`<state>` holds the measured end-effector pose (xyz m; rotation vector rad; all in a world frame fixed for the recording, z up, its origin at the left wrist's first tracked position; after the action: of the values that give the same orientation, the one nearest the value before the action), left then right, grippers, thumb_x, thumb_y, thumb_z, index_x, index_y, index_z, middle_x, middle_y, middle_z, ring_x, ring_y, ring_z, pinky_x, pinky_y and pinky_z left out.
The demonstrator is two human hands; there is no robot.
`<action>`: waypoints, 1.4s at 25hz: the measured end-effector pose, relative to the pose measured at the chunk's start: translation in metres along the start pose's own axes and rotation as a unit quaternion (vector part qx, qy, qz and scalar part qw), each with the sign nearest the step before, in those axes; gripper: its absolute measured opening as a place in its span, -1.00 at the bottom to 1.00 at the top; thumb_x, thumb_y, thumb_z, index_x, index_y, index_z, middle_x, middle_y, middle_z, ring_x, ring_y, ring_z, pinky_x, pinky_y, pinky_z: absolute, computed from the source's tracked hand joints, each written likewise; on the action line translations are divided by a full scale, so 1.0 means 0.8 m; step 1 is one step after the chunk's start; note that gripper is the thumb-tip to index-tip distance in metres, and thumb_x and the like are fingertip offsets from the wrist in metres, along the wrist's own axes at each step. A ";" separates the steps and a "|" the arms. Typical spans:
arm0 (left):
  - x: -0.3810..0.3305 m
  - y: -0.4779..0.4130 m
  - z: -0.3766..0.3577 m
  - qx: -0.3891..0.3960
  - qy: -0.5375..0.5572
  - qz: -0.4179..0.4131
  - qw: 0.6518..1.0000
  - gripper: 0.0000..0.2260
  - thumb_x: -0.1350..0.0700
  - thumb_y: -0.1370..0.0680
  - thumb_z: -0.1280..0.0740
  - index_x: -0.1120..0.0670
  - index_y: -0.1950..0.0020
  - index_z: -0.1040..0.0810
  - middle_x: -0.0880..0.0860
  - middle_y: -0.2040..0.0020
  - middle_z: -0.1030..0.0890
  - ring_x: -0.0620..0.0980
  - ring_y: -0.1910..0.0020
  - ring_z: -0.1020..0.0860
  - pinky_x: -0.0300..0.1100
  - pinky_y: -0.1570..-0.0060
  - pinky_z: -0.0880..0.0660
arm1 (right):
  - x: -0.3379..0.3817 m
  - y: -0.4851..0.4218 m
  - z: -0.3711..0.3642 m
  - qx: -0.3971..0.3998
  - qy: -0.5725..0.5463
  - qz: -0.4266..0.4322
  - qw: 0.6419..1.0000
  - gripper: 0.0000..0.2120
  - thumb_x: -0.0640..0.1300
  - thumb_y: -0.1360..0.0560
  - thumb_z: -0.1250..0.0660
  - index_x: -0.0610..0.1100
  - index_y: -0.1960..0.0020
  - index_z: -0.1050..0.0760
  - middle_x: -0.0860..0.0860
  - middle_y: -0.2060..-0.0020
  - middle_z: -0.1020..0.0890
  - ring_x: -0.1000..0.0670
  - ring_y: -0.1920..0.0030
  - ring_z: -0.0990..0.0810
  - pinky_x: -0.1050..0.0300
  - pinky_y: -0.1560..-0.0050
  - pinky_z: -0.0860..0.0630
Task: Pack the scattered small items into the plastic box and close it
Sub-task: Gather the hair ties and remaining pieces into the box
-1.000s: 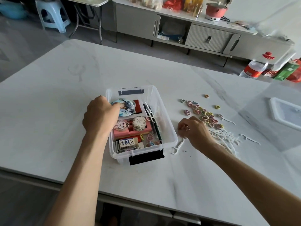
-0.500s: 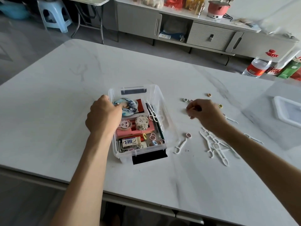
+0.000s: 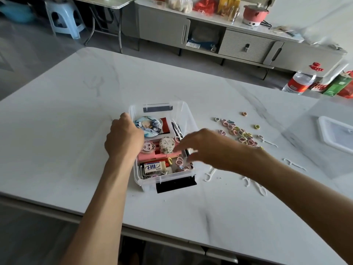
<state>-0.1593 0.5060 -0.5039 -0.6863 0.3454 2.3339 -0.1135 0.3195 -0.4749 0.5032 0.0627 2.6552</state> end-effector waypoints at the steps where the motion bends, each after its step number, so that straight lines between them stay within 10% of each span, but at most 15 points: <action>1: 0.000 0.000 0.000 0.001 0.001 0.001 1.000 -0.73 0.23 -0.55 -0.16 0.15 -0.24 -0.42 0.20 -0.19 -0.52 0.27 -0.11 -0.52 0.06 -0.02 -0.47 | -0.012 0.007 0.021 -0.078 -0.040 -0.012 0.996 -0.73 -0.11 -0.49 -0.40 0.06 -0.18 -0.59 0.17 -0.05 -0.65 0.22 0.10 -0.64 0.38 0.02 -0.54; 4: 0.001 0.002 0.002 0.004 0.009 0.018 1.000 -0.67 0.24 -0.54 -0.16 0.14 -0.30 -0.41 0.20 -0.24 -0.50 0.29 -0.16 -0.50 0.03 -0.04 -0.43 | -0.084 0.059 0.061 -0.291 -0.073 -0.133 0.945 -0.85 -0.16 -0.47 -0.42 0.03 0.00 -0.65 0.24 0.20 -0.63 0.31 0.19 -0.59 0.44 0.11 -0.47; 9: -0.004 0.000 -0.001 -0.002 -0.007 0.015 1.000 -0.76 0.22 -0.55 -0.16 0.20 -0.20 -0.43 0.23 -0.16 -0.52 0.30 -0.09 -0.51 0.02 0.05 -0.40 | -0.161 0.084 -0.036 -0.093 0.004 -0.269 0.959 -0.82 -0.06 -0.43 -0.47 -0.06 -0.01 -0.63 0.01 0.14 -0.60 0.01 0.14 -0.56 0.11 0.10 -0.49; 17: -0.016 -0.005 -0.011 -0.004 -0.009 -0.002 1.000 -0.77 0.27 -0.54 -0.13 0.23 -0.17 -0.43 0.25 -0.14 -0.51 0.30 -0.08 -0.50 -0.01 0.09 -0.37 | -0.221 0.049 -0.026 -0.217 0.019 -0.268 0.939 -0.94 -0.15 -0.46 -0.42 -0.11 0.18 -0.60 0.00 0.16 -0.56 -0.08 0.09 -0.54 -0.01 0.12 -0.49; 25: -0.018 -0.007 -0.011 -0.016 -0.023 -0.014 0.999 -0.79 0.23 -0.56 -0.15 0.21 -0.15 -0.45 0.22 -0.10 -0.53 0.27 -0.02 -0.51 -0.04 0.14 -0.36 | -0.285 0.019 -0.010 -0.224 -0.027 -0.328 0.917 -0.70 -0.16 -0.43 -0.41 -0.12 -0.16 -0.55 -0.14 -0.03 -0.58 -0.19 0.00 -0.56 0.04 0.03 -0.46; 35: -0.018 -0.008 -0.012 -0.012 -0.019 -0.010 1.000 -0.78 0.21 -0.56 -0.16 0.18 -0.18 -0.45 0.21 -0.11 -0.54 0.26 -0.04 -0.52 -0.03 0.12 -0.40 | -0.245 0.015 0.011 -0.225 -0.073 -0.296 0.925 -0.88 -0.34 -0.39 -0.33 -0.17 0.26 -0.58 -0.02 0.41 -0.59 -0.04 0.33 -0.54 0.15 0.26 -0.45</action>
<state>-0.1421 0.4990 -0.5046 -0.6528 0.2918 2.3322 0.0491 0.2252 -0.5316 0.4370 -0.3744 1.9464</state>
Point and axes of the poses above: each hand's wrist, its own y-axis away from the middle knuckle, its own z-axis out of the back of the hand, x = y × z, the point moved 8 cm from there along -y, towards the middle knuckle
